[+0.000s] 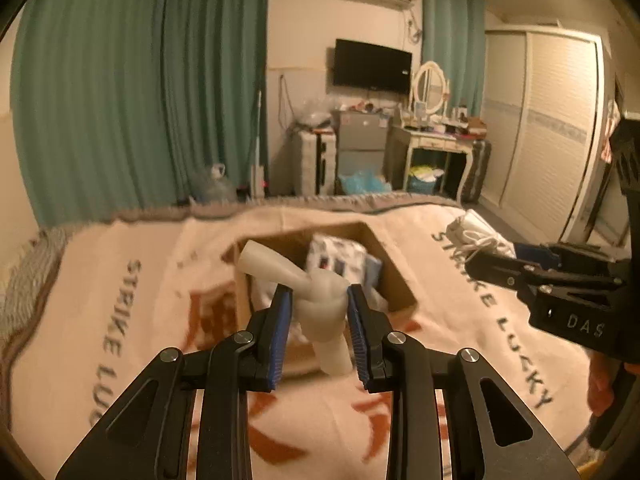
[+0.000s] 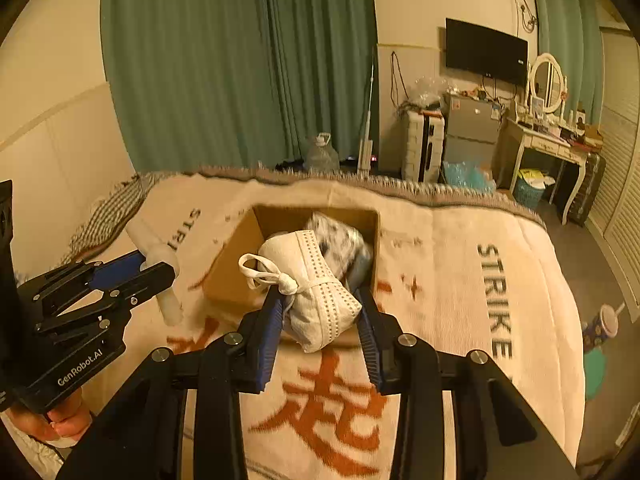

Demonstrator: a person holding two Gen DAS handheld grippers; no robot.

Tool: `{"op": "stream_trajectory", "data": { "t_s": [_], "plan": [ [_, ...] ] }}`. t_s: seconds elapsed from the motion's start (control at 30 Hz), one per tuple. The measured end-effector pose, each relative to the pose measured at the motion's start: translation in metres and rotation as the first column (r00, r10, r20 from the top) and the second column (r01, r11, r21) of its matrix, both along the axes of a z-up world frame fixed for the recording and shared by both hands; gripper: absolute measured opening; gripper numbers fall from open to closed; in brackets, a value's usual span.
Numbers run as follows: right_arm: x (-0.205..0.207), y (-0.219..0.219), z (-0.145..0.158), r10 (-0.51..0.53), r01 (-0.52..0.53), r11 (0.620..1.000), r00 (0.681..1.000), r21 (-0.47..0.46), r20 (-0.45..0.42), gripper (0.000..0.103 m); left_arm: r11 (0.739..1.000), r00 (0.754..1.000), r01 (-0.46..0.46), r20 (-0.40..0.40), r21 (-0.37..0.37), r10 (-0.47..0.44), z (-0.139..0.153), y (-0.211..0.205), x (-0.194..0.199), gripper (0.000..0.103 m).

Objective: Organize soft objects
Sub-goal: 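Drop the mask and sock into the box by opening both tools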

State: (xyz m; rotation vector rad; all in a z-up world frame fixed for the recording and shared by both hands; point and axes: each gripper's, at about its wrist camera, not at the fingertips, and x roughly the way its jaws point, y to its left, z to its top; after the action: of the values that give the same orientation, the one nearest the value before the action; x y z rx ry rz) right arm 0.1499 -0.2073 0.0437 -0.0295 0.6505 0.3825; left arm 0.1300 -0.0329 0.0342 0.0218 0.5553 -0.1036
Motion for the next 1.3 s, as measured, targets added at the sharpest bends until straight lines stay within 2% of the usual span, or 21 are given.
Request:
{"op": "stream_trajectory", "data": {
  "t_s": [0.13,0.23,0.47,0.63,0.7,0.73,0.77,0.8,0.83,0.87,0.9,1.03,1.13,1.27,1.3],
  "plan": [
    [0.032,0.01,0.003,0.004,-0.004,1.0,1.0,0.015,0.01,0.036,0.999,1.0,0.008,-0.002,0.04,-0.008,-0.003,0.009,0.034,0.027],
    [0.061,0.02,-0.01,0.007,-0.007,1.0,1.0,0.013,-0.006,0.036,0.999,1.0,0.018,-0.023,0.049,-0.017,-0.017,0.014,0.063,0.027],
    [0.125,0.04,-0.078,0.03,-0.032,0.999,0.995,-0.018,-0.1,0.036,0.997,0.993,0.05,-0.106,0.054,-0.044,-0.074,0.014,0.108,0.027],
    [0.147,0.043,-0.12,0.057,-0.059,0.998,0.987,-0.008,-0.151,0.036,0.996,0.987,0.047,-0.159,0.072,-0.036,-0.108,0.017,0.13,0.029],
    [0.15,0.043,-0.127,0.061,-0.062,0.998,0.987,-0.002,-0.151,0.04,0.994,0.99,0.042,-0.138,0.099,-0.029,-0.11,0.017,0.131,0.031],
    [0.151,0.042,-0.129,0.064,-0.064,0.998,0.987,0.008,-0.145,0.049,0.993,0.99,0.036,-0.139,0.108,-0.021,-0.11,0.016,0.131,0.032],
    [0.151,0.04,-0.13,0.061,-0.059,0.998,0.989,0.018,-0.135,0.054,0.993,0.987,0.033,-0.158,0.111,-0.015,-0.111,0.017,0.134,0.038],
    [0.151,0.038,-0.13,0.058,-0.055,0.998,0.99,0.025,-0.13,0.06,0.994,0.984,0.031,-0.18,0.103,-0.012,-0.112,0.019,0.137,0.05],
    [0.152,0.035,-0.13,0.049,-0.046,0.999,0.99,0.026,-0.129,0.06,0.995,0.981,0.025,-0.196,0.093,-0.007,-0.111,0.02,0.138,0.056],
    [0.152,0.033,-0.129,0.046,-0.042,0.999,0.99,0.029,-0.131,0.06,0.996,0.981,0.011,-0.192,0.09,0.006,-0.11,0.021,0.137,0.065],
    [0.151,0.032,-0.127,0.04,-0.036,0.999,0.991,0.028,-0.131,0.061,0.995,0.984,-0.003,-0.175,0.1,0.02,-0.105,0.02,0.133,0.069],
    [0.139,0.024,-0.105,0.006,-0.003,1.0,0.994,0.023,-0.109,0.061,0.988,0.988,-0.017,-0.146,0.155,0.04,-0.079,0.016,0.119,0.07],
    [0.12,0.017,-0.07,-0.015,0.017,1.0,0.998,0.025,-0.062,0.062,0.985,0.997,-0.038,-0.064,0.167,0.049,-0.039,0.018,0.094,0.07],
    [0.076,0.005,-0.007,-0.038,0.037,0.999,0.998,0.033,0.041,0.066,0.986,0.996,-0.067,0.074,0.153,0.056,0.023,0.024,0.047,0.07],
    [0.063,0.003,0.008,-0.042,0.04,0.999,0.997,0.033,0.069,0.068,0.986,0.992,-0.075,0.115,0.147,0.058,0.039,0.026,0.032,0.074]
  ]
}}
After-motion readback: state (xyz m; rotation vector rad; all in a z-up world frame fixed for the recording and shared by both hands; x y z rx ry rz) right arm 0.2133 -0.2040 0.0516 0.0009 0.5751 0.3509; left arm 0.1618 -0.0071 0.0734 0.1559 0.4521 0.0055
